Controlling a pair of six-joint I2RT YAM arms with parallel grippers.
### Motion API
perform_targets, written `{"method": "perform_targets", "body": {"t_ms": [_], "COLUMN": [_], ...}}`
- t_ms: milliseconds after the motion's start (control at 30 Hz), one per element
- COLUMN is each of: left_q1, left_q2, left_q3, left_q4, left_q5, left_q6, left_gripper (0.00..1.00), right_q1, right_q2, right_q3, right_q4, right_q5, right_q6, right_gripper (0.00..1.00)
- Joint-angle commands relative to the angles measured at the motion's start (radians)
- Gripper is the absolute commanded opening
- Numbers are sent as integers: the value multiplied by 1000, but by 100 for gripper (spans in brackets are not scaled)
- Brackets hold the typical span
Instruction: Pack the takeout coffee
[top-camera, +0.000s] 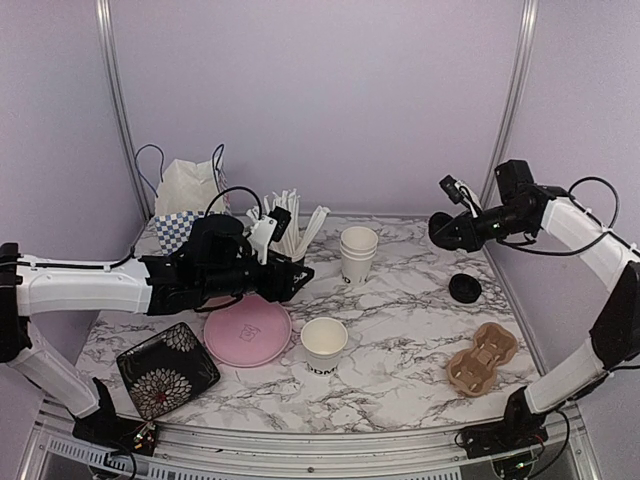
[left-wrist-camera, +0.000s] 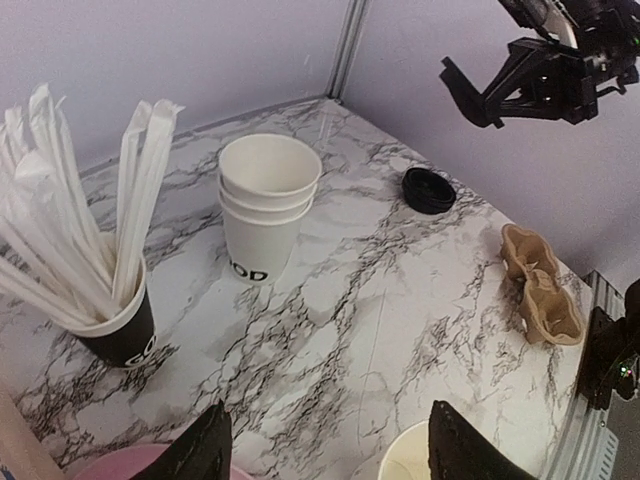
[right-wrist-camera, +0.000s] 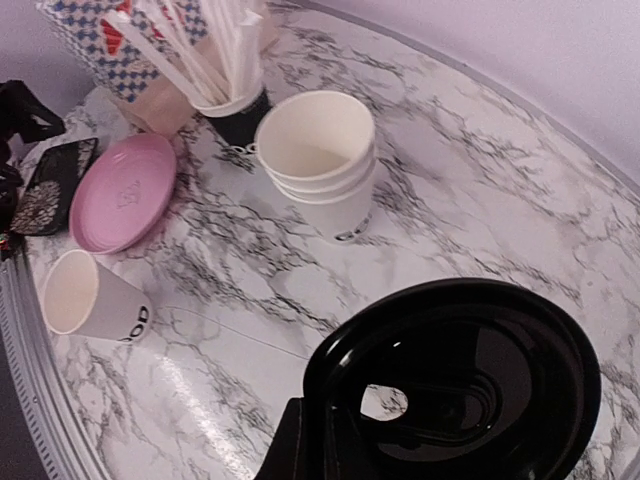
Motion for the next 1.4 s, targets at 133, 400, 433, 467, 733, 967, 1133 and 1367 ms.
{"method": "perform_targets", "body": {"t_ms": [133, 400, 433, 467, 733, 967, 1133, 1367], "left_q1": [-71, -147, -149, -150, -156, -156, -157, -157], "left_q2": [58, 229, 251, 271, 399, 466, 505, 544], "left_q3": [-30, 1, 12, 22, 159, 262, 309, 350], "left_q4": [517, 898, 934, 974, 1088, 1061, 1042, 1041], "left_q5": [107, 83, 82, 84, 199, 241, 257, 251], "left_q6": [143, 311, 316, 318, 322, 326, 353, 377], "left_gripper": [69, 77, 78, 78, 92, 91, 90, 90], "right_q1": [191, 245, 247, 248, 257, 260, 261, 265], "right_q2": [-18, -61, -61, -61, -78, -86, -83, -81], "right_q3": [135, 158, 160, 161, 148, 136, 132, 126], "right_q4": [-82, -34, -35, -39, -53, -55, -56, -58], "right_q5": [-443, -582, -602, -620, -688, -709, -732, -738], "right_q6": [-47, -20, -17, -16, -25, -25, -27, -28], "right_gripper": [2, 3, 3, 4, 5, 6, 7, 7]}}
